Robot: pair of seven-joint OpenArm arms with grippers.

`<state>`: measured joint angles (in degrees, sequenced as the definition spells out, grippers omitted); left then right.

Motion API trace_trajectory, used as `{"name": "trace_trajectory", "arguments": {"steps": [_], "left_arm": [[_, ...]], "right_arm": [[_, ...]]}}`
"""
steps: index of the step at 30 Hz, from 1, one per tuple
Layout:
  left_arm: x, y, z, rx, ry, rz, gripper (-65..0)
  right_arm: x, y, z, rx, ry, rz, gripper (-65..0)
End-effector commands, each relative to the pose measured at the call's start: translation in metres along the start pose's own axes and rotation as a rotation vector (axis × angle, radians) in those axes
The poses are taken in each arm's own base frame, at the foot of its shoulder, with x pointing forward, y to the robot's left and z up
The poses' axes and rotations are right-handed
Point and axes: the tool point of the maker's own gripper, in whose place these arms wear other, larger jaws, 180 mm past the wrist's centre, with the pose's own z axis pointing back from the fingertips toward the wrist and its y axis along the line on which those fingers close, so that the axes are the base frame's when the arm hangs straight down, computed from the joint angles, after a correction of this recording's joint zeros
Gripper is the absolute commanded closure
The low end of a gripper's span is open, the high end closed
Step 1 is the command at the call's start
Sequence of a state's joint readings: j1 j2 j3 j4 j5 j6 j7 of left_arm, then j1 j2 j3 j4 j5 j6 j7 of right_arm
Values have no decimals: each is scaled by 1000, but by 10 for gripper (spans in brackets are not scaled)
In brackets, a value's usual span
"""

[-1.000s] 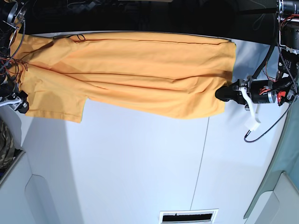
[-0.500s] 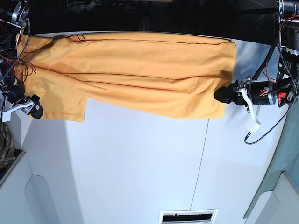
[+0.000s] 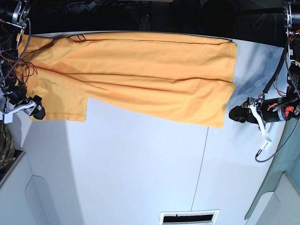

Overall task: Layout the t-shirt on the table in an organized manner, then fold the t-shirt properly
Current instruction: 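Hold the folded edge with both grippers and tug it taut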

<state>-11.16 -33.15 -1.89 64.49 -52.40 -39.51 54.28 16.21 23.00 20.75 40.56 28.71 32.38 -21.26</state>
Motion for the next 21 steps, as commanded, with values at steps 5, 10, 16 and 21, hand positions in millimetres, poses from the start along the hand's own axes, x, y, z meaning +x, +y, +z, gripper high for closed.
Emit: {"name": "trace_trajectory", "arguments": {"steps": [5,10,16,21], "left_arm": [[28,16,-3,93,-127,-34,-246],[18,22,-29,116,-116,40,-258],[0,21,-52,94,-76,128,-258],[0,7,-62,54,-79,123,-258]], "right_arm": [[-6,-3,1,-17,54,20,-351],[-7,-3,1,-18,55,20,-351],[-7,-3,1,-17,58,20,-351],[-8,-2,0,-13,60,20,-351]]}}
